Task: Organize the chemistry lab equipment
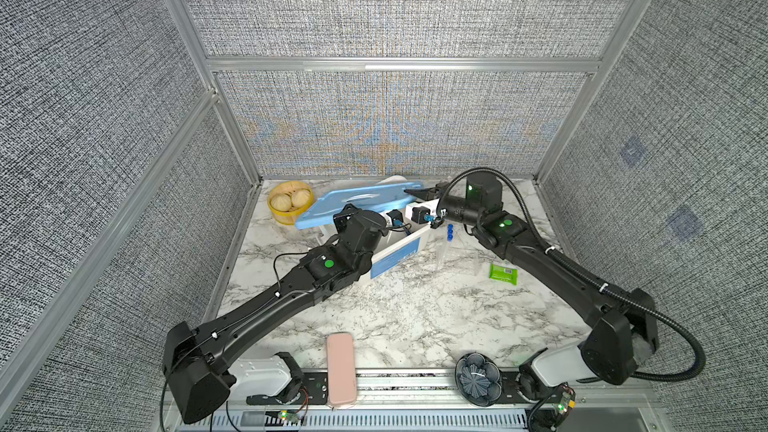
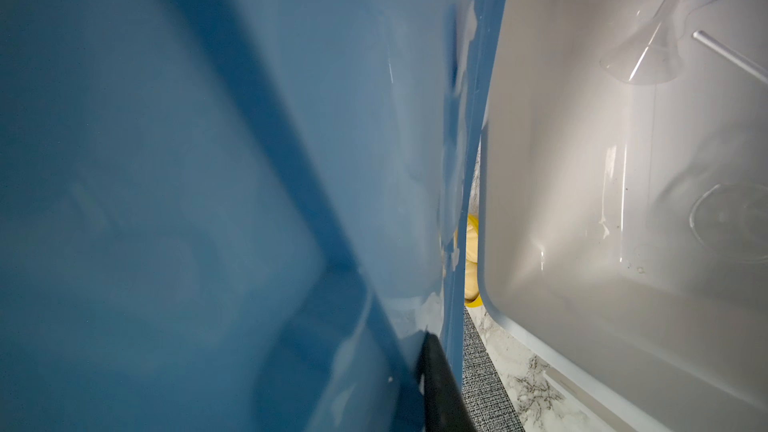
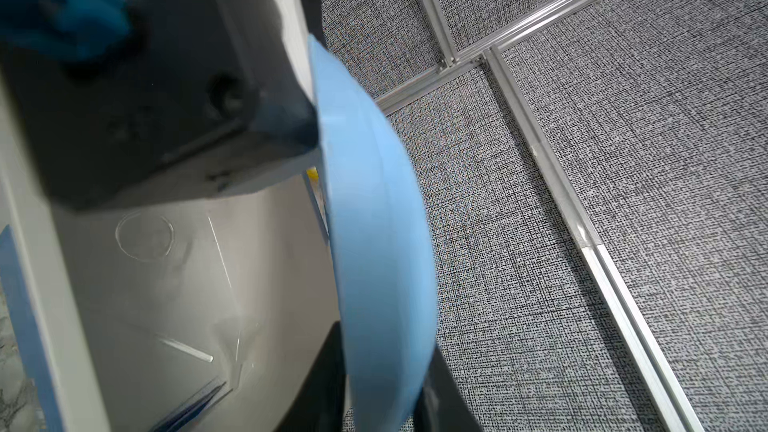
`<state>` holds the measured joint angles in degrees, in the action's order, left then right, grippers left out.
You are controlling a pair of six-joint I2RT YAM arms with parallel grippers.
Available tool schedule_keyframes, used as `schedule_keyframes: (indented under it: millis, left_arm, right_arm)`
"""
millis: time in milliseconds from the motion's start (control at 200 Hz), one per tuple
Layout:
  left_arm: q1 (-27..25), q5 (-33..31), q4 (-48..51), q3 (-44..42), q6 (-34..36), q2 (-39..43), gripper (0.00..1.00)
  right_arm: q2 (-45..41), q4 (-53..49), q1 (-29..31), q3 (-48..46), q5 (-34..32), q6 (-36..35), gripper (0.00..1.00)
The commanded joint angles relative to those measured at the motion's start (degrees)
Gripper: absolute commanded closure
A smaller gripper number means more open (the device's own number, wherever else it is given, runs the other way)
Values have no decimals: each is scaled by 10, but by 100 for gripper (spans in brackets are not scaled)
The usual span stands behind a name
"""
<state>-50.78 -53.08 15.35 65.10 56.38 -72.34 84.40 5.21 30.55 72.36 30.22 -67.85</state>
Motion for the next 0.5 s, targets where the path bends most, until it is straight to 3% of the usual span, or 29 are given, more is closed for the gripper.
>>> schedule_keyframes:
  millis: [0, 90, 205, 295, 490]
  left_arm:
    - [-11, 0, -23, 5, -30, -6, 87]
    - [-22, -1, -5, -1, -54, -15, 84]
    - [-29, -19, -2, -12, -80, -35, 84]
    - [-29, -17, 13, -15, -118, -37, 77]
    - [-29, 7, 52, -24, -168, -41, 71]
  right_arm:
    - [-1, -35, 1, -13, 7, -43, 75]
    - [-11, -35, 0, -39, 2, -48, 70]
    - [-43, -13, 0, -96, 3, -47, 53]
    - [-92, -14, 2, -144, 12, -47, 37]
    - [-209, -16, 6, -247, 44, 9, 35]
